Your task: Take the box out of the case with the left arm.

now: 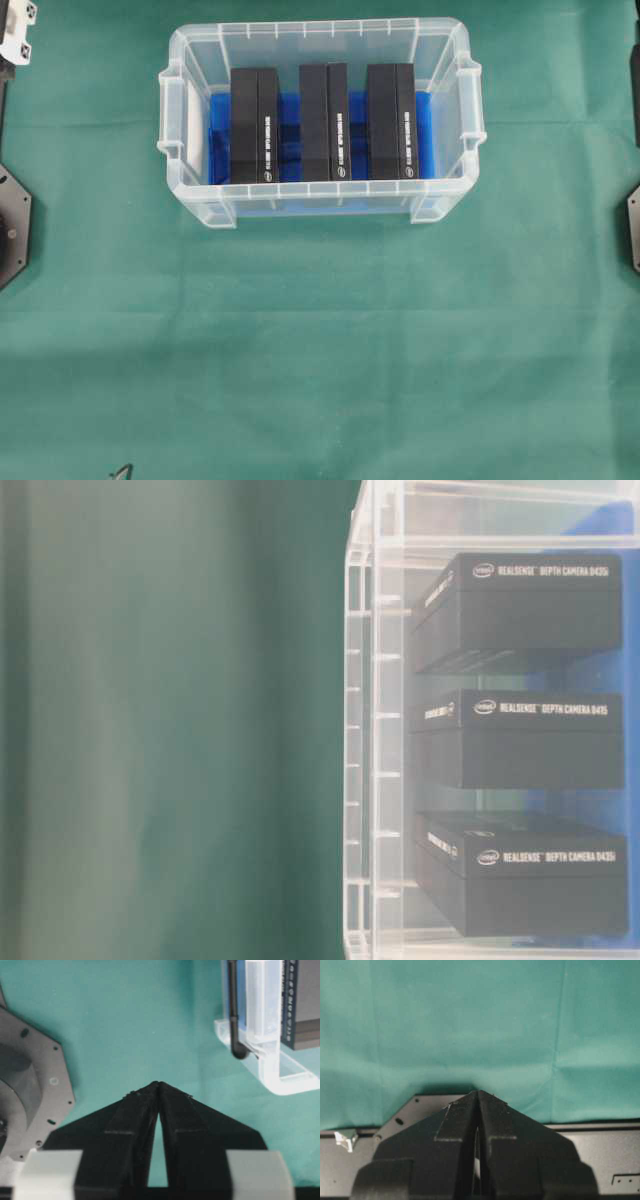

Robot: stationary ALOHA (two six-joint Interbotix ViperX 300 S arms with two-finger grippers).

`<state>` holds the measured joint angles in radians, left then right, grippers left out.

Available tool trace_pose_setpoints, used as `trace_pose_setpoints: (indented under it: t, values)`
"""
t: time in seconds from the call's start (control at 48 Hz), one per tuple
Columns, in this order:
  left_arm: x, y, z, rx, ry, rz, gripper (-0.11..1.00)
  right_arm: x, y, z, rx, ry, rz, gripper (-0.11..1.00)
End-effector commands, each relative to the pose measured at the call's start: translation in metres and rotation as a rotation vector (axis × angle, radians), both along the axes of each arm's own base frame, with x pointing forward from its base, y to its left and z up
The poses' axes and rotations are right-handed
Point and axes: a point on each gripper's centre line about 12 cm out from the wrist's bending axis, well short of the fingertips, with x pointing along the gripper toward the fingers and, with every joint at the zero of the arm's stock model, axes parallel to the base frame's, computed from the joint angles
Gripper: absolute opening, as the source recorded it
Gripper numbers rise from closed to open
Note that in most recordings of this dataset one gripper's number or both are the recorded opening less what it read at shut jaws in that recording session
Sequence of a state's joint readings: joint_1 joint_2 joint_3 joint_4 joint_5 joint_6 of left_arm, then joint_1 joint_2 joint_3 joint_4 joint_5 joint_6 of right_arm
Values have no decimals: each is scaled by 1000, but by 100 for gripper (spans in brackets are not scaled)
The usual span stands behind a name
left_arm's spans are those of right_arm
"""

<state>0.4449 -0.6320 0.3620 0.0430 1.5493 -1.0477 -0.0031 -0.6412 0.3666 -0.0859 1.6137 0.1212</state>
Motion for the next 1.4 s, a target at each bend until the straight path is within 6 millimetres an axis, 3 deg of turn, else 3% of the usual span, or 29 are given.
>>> trace_pose_setpoints:
  t: [0.0, 0.208, 0.333, 1.062, 1.374]
  values:
    - [1, 1, 3, 6, -9, 3, 12, 1, 0, 8, -3, -23, -1, 0]
    - [0, 0, 3, 0, -14, 4, 71, 1, 0, 7, -3, -21, 1, 0]
    - [1, 0, 3, -4, -16, 16, 91, 1, 0, 7, -4, -21, 0, 0]
    - [1, 1, 1, -15, -16, 51, 91, 3, 0, 6, -3, -14, -1, 0]
    - [21, -2, -2, -46, 5, 53, 91, 4, 0, 6, -2, -14, -2, 0]
